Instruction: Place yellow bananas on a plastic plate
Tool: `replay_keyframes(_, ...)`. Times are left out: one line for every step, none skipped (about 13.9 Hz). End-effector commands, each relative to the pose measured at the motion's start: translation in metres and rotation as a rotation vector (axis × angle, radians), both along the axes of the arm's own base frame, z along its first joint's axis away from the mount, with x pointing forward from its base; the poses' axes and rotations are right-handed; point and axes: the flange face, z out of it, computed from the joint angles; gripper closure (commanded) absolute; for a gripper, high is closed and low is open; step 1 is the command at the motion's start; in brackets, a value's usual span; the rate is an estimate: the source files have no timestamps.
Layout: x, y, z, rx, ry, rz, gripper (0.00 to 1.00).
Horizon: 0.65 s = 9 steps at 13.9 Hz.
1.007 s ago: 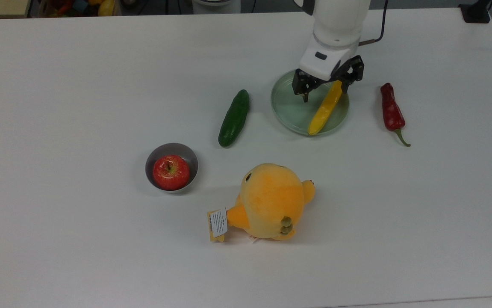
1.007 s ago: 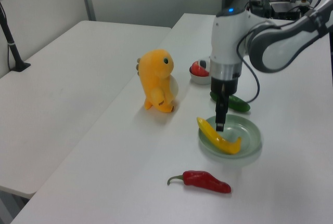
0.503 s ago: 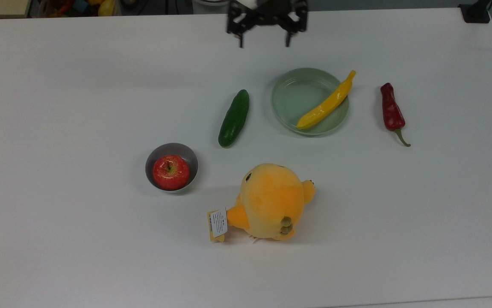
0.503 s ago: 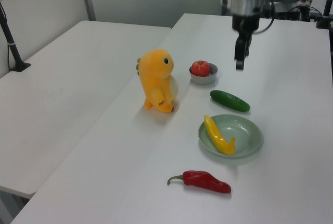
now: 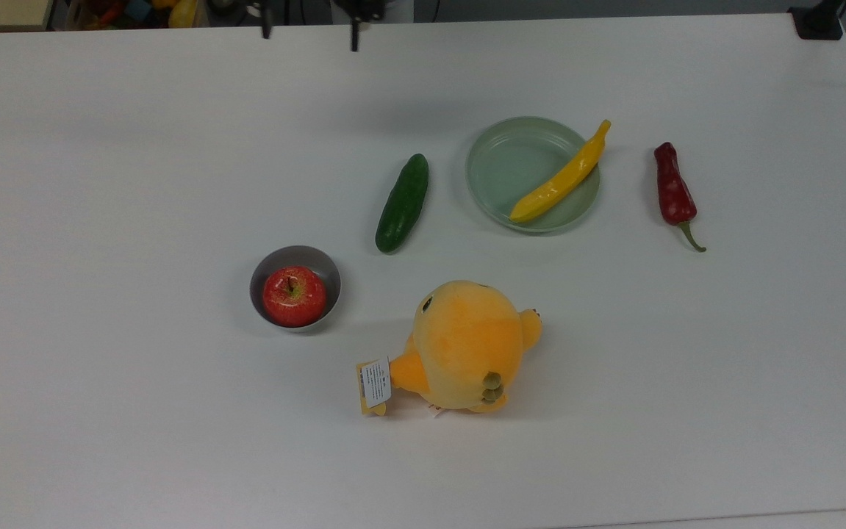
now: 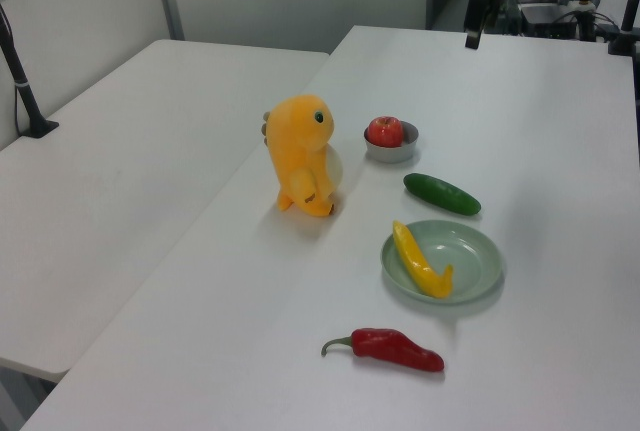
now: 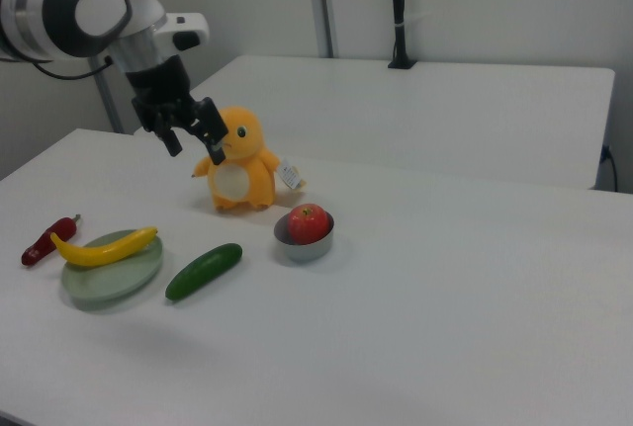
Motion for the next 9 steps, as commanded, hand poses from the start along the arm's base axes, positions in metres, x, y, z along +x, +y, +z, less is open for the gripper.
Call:
replay_keyframes(-0.011,-0.014,0.008,0.046,0.076,0.076,0.0)
replay_keyframes(-0.008,-0.012,0.011,0.05,0.088,0.101,0.0)
replay_keyframes(-0.002,-0.008,0.007,0.05,0.094,0.1,0.0)
replay_keyframes(0.004,-0.006,0.013,0.052,0.08,0.098,0.0)
replay_keyframes(0.01,-0.004,0.009,0.053,0.089,0.093,0.0)
replay_keyframes(0.011,-0.004,0.009,0.053,0.089,0.093,0.0)
replay_keyframes(0.01,-0.001,0.007,0.052,0.095,0.1,0.0)
replay_keyframes(0.01,0.004,0.005,0.051,0.1,0.111,0.0)
replay_keyframes(0.009,0.004,0.004,0.051,0.103,0.113,0.0)
